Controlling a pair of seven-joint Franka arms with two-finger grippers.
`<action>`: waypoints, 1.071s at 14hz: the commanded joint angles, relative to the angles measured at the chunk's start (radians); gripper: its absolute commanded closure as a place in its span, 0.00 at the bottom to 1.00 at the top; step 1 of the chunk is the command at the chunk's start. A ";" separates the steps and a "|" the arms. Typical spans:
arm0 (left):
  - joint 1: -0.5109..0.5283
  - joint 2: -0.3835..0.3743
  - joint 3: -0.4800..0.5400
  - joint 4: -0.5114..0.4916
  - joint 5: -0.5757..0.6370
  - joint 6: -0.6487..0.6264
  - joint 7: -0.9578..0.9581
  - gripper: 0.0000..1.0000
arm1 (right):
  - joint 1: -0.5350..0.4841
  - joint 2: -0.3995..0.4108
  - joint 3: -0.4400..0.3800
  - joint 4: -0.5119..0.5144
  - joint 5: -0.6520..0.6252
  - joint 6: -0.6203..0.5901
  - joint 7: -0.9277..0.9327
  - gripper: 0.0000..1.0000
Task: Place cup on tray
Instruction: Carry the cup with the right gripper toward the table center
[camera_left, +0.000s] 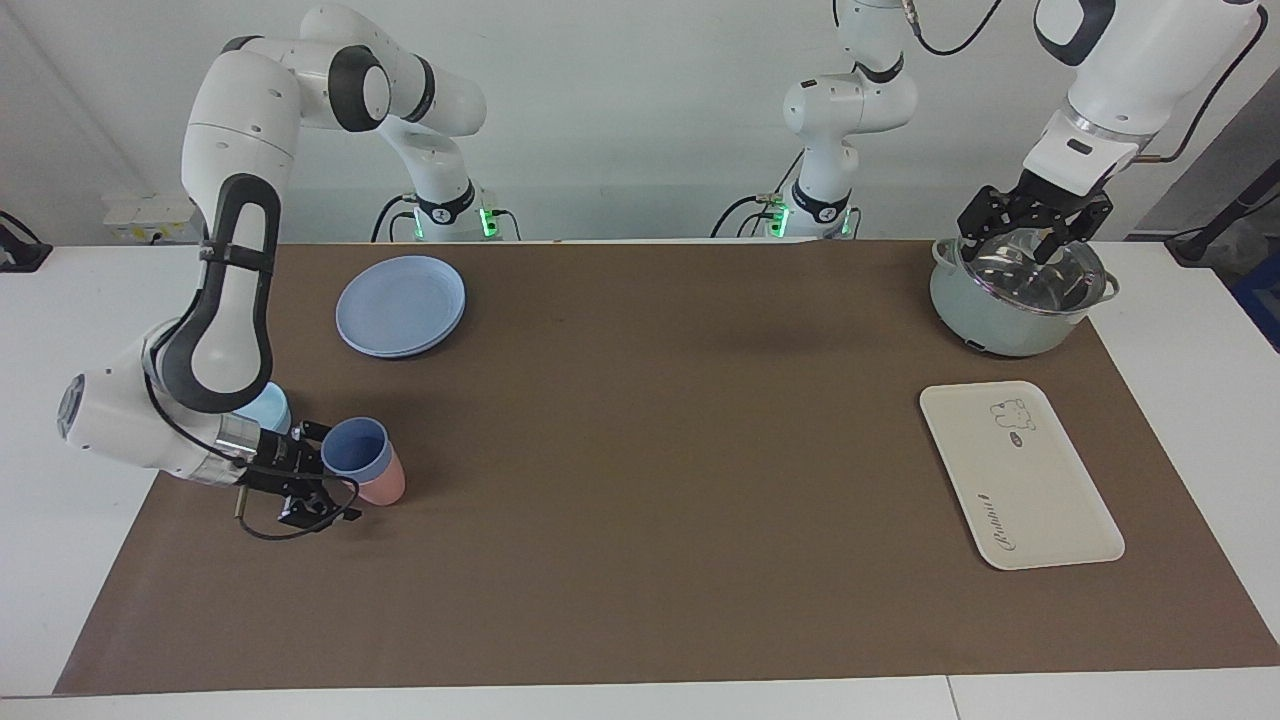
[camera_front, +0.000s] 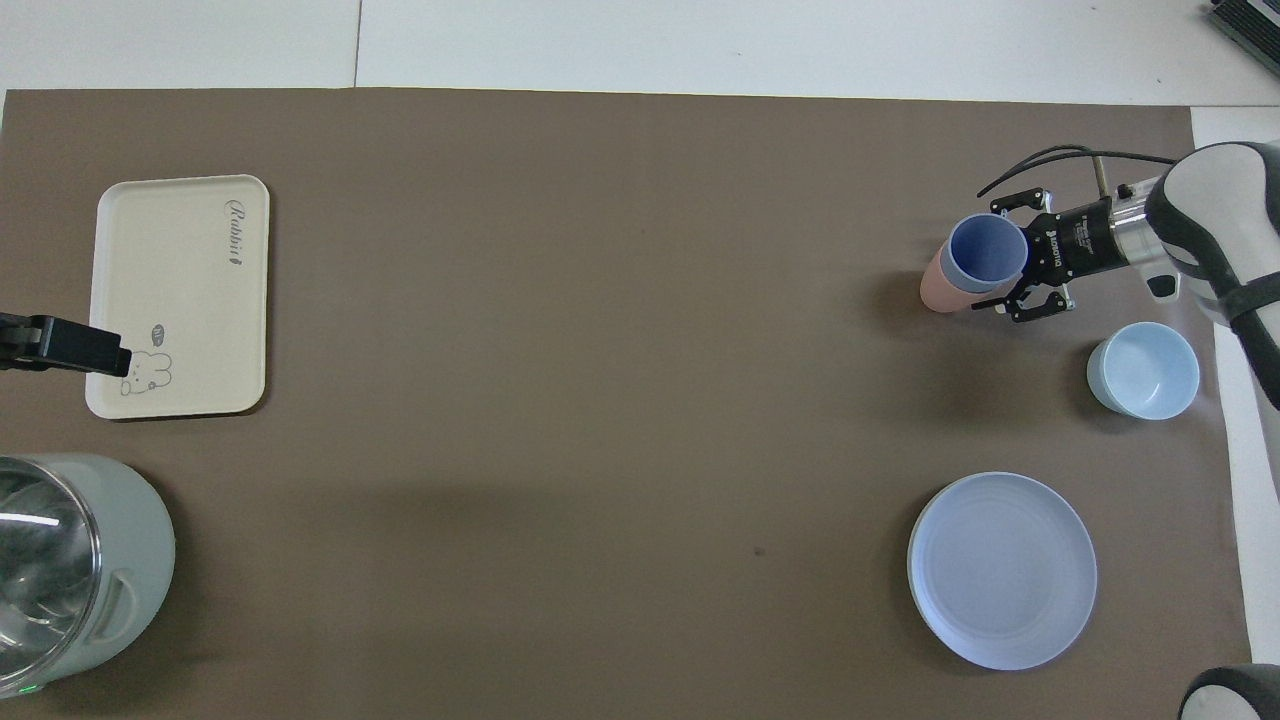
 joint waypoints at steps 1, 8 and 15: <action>0.008 -0.020 -0.002 -0.022 -0.006 0.006 0.010 0.00 | -0.004 -0.051 0.006 -0.084 0.074 0.006 -0.071 0.08; 0.008 -0.020 -0.002 -0.022 -0.004 0.006 0.010 0.00 | 0.003 -0.097 0.006 -0.165 0.212 -0.051 -0.188 1.00; 0.008 -0.020 -0.002 -0.024 -0.004 0.006 0.010 0.00 | 0.173 -0.200 0.005 -0.205 0.220 -0.020 -0.103 1.00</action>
